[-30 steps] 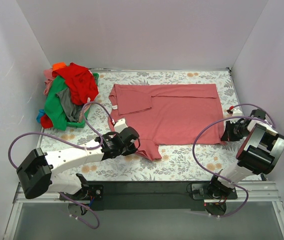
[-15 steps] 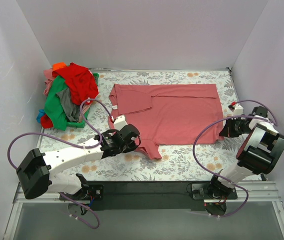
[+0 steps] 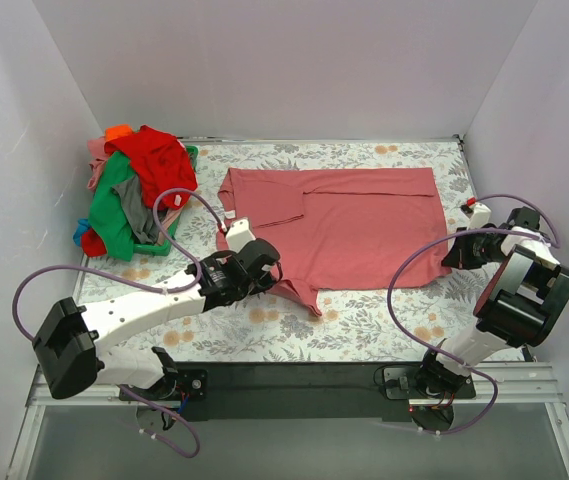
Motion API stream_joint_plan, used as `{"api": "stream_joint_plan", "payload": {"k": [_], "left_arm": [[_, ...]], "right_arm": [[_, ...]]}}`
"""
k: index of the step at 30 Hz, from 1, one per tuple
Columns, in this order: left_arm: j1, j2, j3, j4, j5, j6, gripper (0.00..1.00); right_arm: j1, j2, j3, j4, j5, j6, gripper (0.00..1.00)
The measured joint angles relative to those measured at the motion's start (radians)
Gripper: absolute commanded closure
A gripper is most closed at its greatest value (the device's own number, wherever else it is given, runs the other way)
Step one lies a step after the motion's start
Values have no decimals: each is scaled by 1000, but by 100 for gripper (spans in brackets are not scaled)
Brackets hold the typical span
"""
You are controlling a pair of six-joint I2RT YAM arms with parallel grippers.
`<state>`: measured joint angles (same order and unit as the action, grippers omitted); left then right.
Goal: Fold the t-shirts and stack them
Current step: Fold the tshirt
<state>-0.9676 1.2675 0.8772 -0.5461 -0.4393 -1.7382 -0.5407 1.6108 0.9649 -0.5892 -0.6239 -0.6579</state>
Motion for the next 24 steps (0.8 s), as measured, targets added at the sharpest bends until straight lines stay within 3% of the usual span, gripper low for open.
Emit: {"api": "stream_joint_plan", "payload": {"k": [24], "left_arm": [[109, -59, 60, -4, -21, 68, 100]], "right_arm": [[0, -29, 10, 0, 43, 3, 99]]}}
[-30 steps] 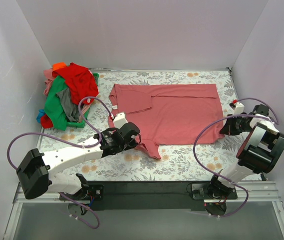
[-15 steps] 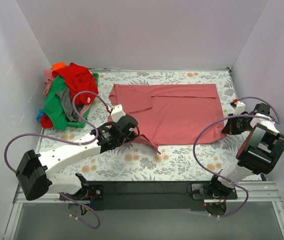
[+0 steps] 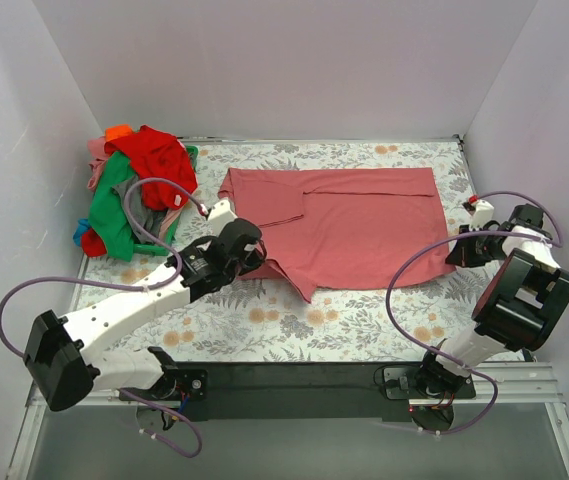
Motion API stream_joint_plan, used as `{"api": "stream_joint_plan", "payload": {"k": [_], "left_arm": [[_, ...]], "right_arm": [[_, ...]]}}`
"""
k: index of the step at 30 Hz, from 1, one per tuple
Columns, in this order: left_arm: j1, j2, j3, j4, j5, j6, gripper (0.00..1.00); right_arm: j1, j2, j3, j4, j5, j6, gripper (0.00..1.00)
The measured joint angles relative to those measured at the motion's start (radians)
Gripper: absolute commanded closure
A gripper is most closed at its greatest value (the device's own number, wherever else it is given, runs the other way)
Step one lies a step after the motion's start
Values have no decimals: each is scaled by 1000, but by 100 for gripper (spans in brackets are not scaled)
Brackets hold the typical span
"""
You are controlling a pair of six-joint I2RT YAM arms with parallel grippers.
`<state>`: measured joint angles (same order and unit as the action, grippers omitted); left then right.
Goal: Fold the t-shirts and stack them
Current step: Fold the tshirt
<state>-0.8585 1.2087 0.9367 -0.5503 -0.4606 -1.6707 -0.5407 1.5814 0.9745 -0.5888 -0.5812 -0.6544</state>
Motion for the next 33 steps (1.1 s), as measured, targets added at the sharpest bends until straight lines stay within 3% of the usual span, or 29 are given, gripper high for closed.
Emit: {"api": "stream_joint_plan", "payload": {"k": [11, 33], "left_arm": [[187, 46, 97, 73, 72, 85, 100], [378, 309, 287, 163, 204, 195, 100]], "right_arm": [[0, 69, 124, 19, -97, 67, 99], [40, 262, 259, 250, -206, 297, 99]]}}
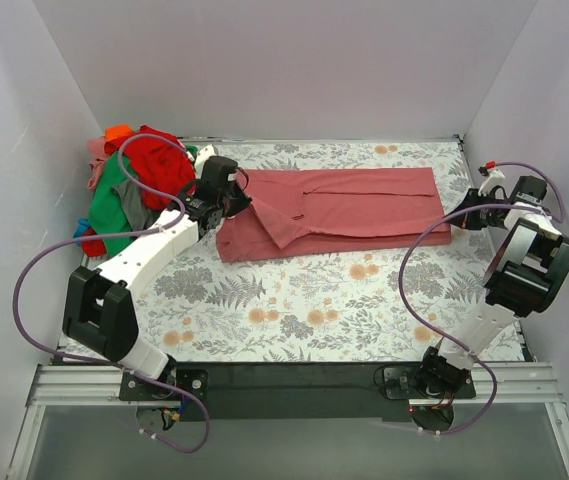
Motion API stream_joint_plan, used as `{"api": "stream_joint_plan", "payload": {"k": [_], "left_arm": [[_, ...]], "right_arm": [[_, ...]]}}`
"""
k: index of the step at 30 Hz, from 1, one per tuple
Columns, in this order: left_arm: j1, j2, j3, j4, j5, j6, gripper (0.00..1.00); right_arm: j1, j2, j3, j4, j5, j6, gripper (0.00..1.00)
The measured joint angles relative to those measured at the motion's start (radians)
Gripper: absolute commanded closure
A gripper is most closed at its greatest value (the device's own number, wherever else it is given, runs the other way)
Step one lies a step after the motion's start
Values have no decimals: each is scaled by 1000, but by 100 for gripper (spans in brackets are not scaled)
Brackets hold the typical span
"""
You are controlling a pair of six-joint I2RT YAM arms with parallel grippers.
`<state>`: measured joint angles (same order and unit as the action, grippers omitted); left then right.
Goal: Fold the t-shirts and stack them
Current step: Fold the tshirt
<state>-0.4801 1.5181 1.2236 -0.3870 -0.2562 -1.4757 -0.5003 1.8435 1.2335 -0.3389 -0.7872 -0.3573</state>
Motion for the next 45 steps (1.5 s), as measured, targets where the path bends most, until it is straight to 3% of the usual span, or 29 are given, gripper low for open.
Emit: {"api": "stream_joint_plan", "payload": {"k": [24, 45], "left_arm": [[111, 275, 242, 53, 100, 142, 100], [139, 361, 285, 50, 107, 156, 100]], "right_arm": [[63, 172, 161, 136, 48, 172, 99], [115, 249, 270, 141, 138, 224, 99]]}}
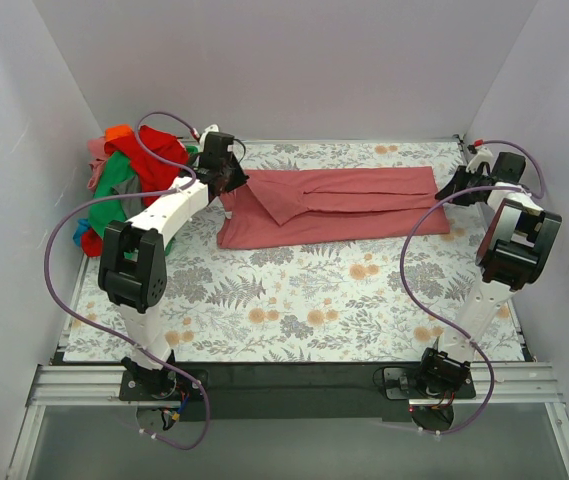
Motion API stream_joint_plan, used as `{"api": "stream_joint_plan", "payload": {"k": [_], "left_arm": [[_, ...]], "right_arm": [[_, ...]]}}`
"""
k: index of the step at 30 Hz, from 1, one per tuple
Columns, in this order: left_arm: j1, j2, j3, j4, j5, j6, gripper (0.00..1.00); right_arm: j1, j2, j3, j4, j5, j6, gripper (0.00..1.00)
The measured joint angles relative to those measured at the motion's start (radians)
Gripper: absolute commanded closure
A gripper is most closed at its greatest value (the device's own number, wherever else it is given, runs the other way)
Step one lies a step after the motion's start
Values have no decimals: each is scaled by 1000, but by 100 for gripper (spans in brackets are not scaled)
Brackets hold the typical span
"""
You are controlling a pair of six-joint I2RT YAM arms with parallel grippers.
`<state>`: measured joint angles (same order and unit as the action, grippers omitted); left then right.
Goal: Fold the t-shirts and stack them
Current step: Fold the tshirt
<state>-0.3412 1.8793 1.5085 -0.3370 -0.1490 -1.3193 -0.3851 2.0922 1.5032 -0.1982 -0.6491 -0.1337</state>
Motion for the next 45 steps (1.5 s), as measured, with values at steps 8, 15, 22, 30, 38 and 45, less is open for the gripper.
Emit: {"api": "stream_joint_plan", "payload": {"k": [8, 15, 22, 30, 38, 45], "left_arm": [[1, 0, 19, 2, -2, 0, 100], [6, 14, 30, 3, -5, 5, 100], [6, 43, 47, 2, -5, 13, 100], [10, 91, 81, -1, -5, 23, 100], [13, 104, 142, -11, -5, 31, 100], [13, 158, 194, -16, -5, 39, 100]], "right_arm": [[1, 29, 20, 0, 50, 29, 99], [21, 56, 42, 0, 79, 49, 99], [37, 56, 54, 0, 101, 52, 99], [37, 57, 55, 0, 114, 53, 99], [37, 57, 55, 0, 148, 53, 99], [36, 56, 52, 0, 183, 53, 99]]}}
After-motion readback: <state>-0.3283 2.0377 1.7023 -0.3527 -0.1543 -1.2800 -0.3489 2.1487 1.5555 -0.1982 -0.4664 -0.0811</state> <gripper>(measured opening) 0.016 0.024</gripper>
